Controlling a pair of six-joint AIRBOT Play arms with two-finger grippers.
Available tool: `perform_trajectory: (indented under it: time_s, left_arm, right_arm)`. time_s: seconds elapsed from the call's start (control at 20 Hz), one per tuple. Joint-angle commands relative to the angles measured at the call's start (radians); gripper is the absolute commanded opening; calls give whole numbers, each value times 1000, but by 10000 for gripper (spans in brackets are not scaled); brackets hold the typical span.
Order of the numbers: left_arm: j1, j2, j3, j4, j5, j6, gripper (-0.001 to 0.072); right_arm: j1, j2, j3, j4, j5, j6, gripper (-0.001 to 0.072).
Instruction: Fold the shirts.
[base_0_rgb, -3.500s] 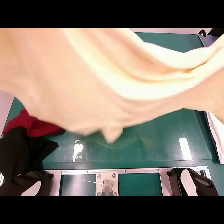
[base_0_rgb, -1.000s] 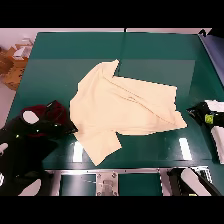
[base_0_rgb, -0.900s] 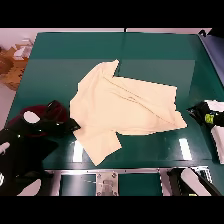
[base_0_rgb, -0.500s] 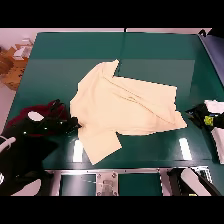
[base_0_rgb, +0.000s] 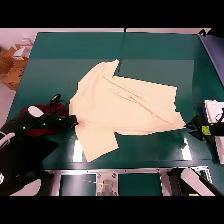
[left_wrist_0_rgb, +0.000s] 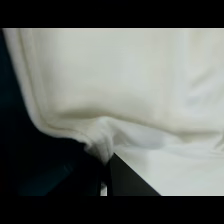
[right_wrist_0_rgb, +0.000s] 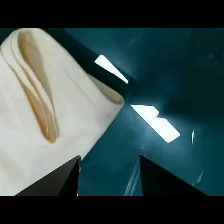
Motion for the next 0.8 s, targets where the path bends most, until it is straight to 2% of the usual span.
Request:
perform_trajectory:
  time_s: [0.0, 0.1, 0.2, 0.25, 0.3, 0.35, 0.45, 0.55, 0.65, 0.75]
  left_arm:
    - [0, 1, 5, 4, -9, 3, 22]
    - [0, 1, 5, 4, -11, 3, 22]
    - [0, 1, 5, 3, -10, 3, 22]
    - [0, 1, 6, 2, -11, 2, 22]
    - [0, 1, 13, 2, -15, 2, 22]
    - [0, 2, 35, 4, -29, 3, 21]
    - [0, 22, 124, 9, -99, 2, 20]
    - [0, 80, 269, 34, -192, -36, 20]
    - [0, 174, 450, 90, -259, -109, 20]
    - [0, 272, 658, 172, -294, -181, 20]
  right_arm:
    - [2, -104, -13, 93, -118, -52, 431]
    - [3, -169, -13, 198, -141, -116, 427]
    - [2, -218, -13, 220, -162, -143, 347]
    - [2, -233, -13, 221, -168, -150, 286]
    - [2, -237, -12, 230, -164, -196, 87]
    - [2, -233, -9, 256, -141, -229, 12]
    - [2, -206, 22, 332, -55, -290, 11]
    - [2, -133, 99, 434, 53, -323, 11]
    - [2, -18, 209, 534, 134, -320, 10]
    - [1, 108, 350, 615, 185, -266, 10]
